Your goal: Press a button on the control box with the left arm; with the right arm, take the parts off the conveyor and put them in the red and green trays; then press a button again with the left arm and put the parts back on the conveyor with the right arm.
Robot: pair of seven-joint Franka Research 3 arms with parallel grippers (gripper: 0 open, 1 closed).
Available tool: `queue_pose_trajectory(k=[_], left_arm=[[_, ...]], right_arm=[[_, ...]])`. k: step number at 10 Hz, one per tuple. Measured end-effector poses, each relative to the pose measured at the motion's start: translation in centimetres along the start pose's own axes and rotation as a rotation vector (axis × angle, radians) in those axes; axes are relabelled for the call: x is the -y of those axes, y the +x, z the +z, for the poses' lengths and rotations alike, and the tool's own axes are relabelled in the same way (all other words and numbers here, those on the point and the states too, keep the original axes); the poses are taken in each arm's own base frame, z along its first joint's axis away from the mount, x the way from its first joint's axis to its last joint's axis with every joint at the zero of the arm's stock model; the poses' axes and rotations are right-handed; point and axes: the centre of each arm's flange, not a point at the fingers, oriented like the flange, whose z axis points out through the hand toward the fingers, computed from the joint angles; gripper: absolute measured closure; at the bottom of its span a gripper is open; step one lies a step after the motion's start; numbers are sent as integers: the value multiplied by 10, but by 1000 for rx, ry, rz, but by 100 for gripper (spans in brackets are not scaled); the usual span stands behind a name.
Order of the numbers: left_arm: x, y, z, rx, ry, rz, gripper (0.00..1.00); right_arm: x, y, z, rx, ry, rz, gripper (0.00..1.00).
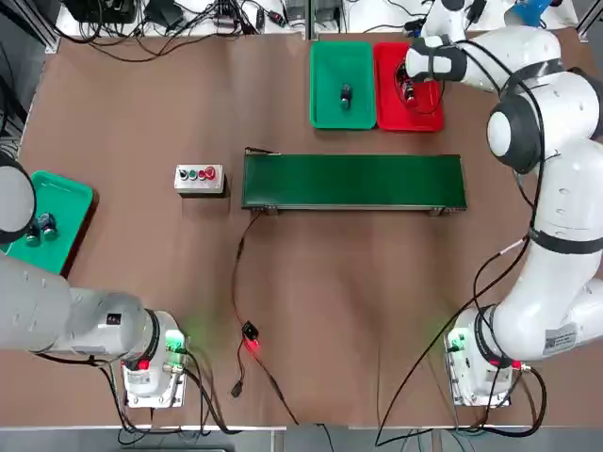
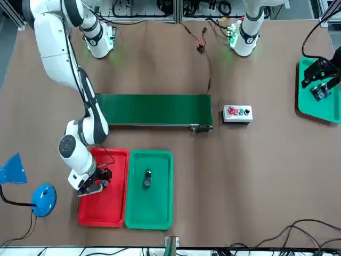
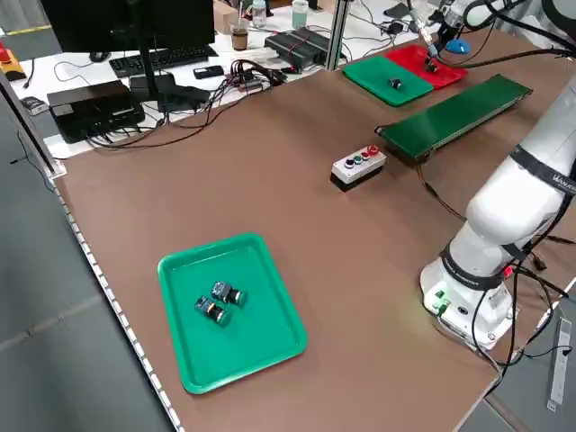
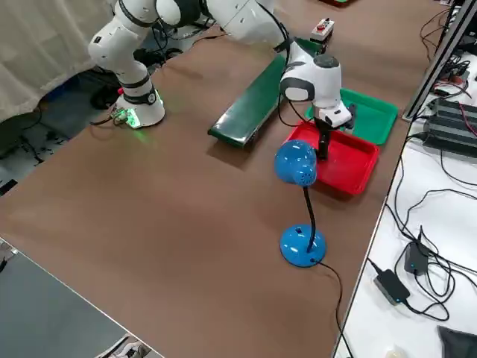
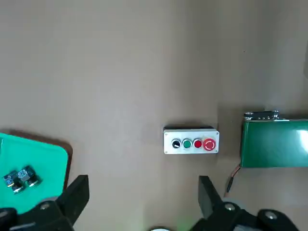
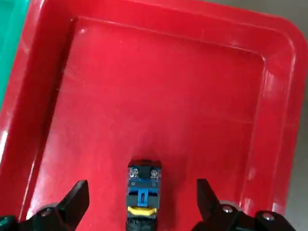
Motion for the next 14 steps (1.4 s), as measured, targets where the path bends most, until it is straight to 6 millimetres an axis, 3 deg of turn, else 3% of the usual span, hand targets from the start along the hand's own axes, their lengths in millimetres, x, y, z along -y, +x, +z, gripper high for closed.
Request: queue_pose_trajectory(k=[2, 5, 8, 11, 12, 14], left_arm=[[0, 0, 0, 0, 0, -1, 0], [0, 0, 0, 0, 0, 0, 0], [-2, 0, 0, 0, 0, 3, 0], [3, 0, 0, 0, 0, -6, 0], [8, 0, 0, 0, 0, -15, 0], [12, -1, 0, -1, 0, -21, 0]], right_arm=[[0, -4, 12, 12, -1, -1, 1], [3, -5, 15, 16, 1, -4, 16], [7, -6, 15, 17, 3, -10, 67], [6, -6, 14, 57, 3, -8, 67], [5, -6, 5, 111, 5, -12, 67], [5, 1, -43, 183, 14, -20, 67]])
